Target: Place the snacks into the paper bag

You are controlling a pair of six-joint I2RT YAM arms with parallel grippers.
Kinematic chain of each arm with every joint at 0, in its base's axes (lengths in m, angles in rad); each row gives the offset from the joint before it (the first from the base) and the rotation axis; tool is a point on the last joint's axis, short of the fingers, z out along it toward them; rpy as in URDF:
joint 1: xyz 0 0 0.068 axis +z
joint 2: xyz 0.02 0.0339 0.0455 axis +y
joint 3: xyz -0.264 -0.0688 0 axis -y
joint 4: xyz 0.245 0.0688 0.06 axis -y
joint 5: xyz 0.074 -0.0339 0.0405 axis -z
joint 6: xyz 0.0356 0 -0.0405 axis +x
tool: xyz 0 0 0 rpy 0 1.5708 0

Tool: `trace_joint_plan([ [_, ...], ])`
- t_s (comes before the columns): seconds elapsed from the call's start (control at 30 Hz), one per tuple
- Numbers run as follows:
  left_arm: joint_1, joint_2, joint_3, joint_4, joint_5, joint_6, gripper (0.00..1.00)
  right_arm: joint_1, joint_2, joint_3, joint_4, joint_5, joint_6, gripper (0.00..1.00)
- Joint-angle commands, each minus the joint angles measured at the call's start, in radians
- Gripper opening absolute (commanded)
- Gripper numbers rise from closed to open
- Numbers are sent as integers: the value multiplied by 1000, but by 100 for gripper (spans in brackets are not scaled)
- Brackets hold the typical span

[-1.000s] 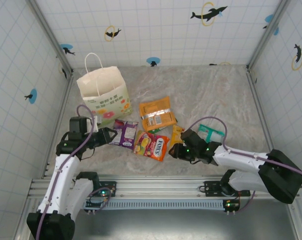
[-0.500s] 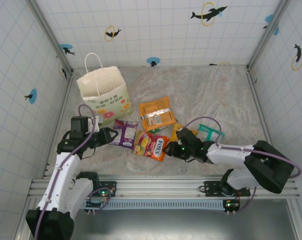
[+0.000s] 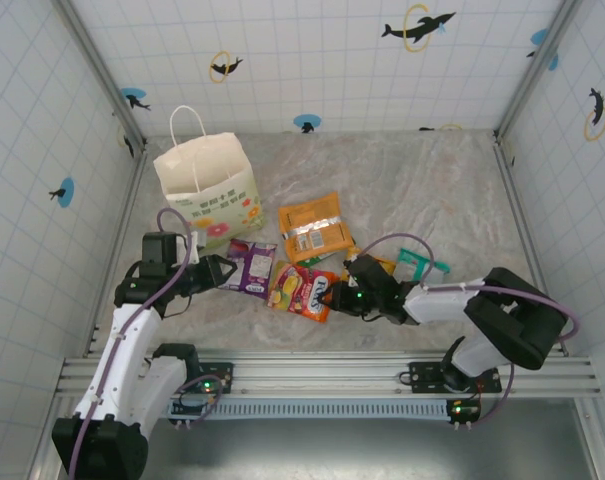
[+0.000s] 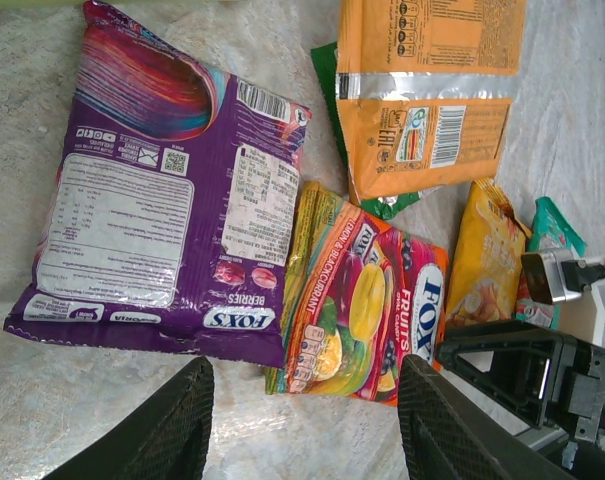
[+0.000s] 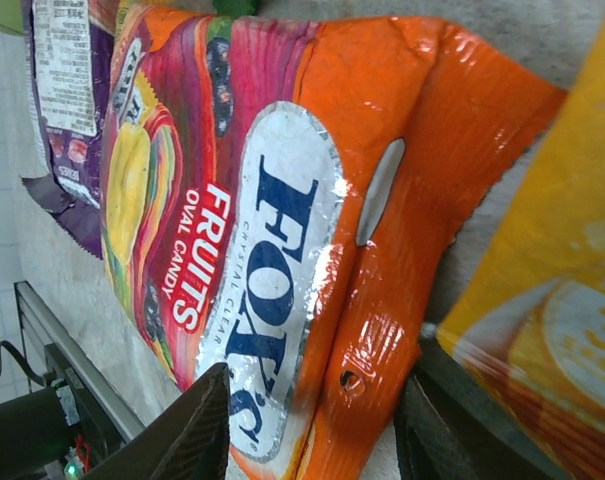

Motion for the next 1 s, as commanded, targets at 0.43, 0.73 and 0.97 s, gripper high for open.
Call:
trace_joint_plan([
  [0.43, -9, 27, 58, 17, 17, 79, 52, 20, 17, 24, 2, 68, -93, 12],
  [0.73, -26, 64, 135, -29, 33, 267, 51, 19, -117, 100, -197, 125, -353, 0],
  [0.97, -47, 79, 200, -50, 102, 450, 47, 19, -206, 239, -436, 164, -652, 0],
])
